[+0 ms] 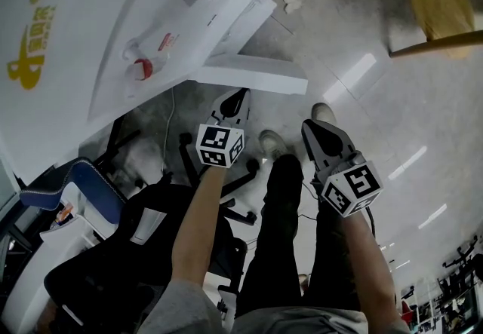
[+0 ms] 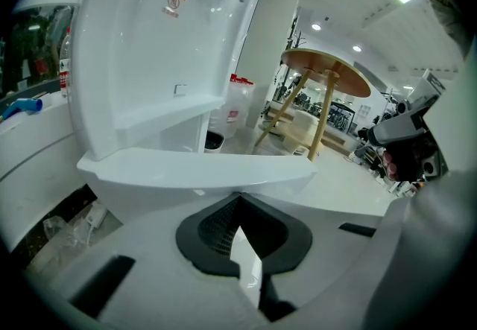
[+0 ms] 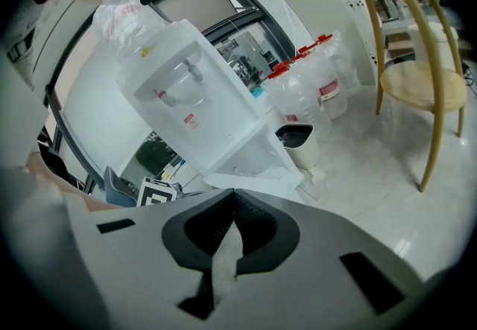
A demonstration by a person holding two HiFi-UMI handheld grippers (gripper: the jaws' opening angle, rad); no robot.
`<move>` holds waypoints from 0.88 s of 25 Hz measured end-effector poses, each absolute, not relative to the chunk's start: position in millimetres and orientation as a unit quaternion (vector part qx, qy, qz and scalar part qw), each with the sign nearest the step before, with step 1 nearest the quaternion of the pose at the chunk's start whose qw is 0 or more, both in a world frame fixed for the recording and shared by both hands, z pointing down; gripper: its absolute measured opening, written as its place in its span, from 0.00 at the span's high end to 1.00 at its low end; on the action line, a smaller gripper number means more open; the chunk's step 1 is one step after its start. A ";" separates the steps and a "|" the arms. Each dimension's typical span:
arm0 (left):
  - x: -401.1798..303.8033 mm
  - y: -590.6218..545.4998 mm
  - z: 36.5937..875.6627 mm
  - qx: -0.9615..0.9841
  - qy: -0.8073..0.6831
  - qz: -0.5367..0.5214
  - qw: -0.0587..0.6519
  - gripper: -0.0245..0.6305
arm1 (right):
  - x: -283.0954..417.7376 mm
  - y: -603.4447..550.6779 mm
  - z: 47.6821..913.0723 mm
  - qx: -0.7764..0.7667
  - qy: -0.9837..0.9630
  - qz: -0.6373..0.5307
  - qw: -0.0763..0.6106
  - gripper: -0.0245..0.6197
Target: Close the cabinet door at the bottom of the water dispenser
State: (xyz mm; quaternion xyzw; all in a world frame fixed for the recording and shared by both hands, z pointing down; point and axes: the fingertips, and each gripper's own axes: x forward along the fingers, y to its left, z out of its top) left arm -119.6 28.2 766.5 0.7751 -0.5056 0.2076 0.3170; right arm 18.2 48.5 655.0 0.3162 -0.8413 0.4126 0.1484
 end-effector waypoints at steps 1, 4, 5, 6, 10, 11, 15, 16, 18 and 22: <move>-119.0 25.3 766.4 0.776 -0.505 0.207 0.317 0.95 | 18.6 47.2 655.2 0.317 -0.841 0.413 0.148 0.95; -117.3 16.1 765.9 0.777 -0.503 0.206 0.317 0.95 | 20.2 42.3 655.2 0.318 -0.841 0.412 0.149 0.95; -116.9 13.4 765.8 0.777 -0.503 0.206 0.317 0.95 | 20.9 40.5 654.9 0.318 -0.841 0.411 0.149 0.95; -116.7 10.8 765.7 0.777 -0.502 0.206 0.317 0.95 | 21.8 38.6 654.9 0.320 -0.840 0.412 0.149 0.95; -115.9 -0.7 765.4 0.777 -0.504 0.204 0.318 0.95 | 25.6 29.3 654.9 0.325 -0.838 0.412 0.147 0.95; -115.7 -3.9 765.3 0.777 -0.504 0.203 0.318 0.95 | 26.5 26.8 654.9 0.327 -0.838 0.412 0.146 0.95; -116.0 -16.4 764.9 0.777 -0.505 0.201 0.320 0.95 | 30.6 18.5 655.6 0.336 -0.833 0.416 0.143 0.95; -116.3 -19.4 764.9 0.776 -0.505 0.201 0.320 0.95 | 31.4 16.3 655.6 0.339 -0.831 0.417 0.142 0.95; -116.9 -25.5 764.9 0.776 -0.505 0.201 0.320 0.95 | 32.9 11.4 655.1 0.342 -0.830 0.418 0.140 0.95; -118.6 -36.9 764.7 0.774 -0.509 0.199 0.320 0.95 | 35.4 0.6 654.3 0.349 -0.828 0.418 0.136 0.95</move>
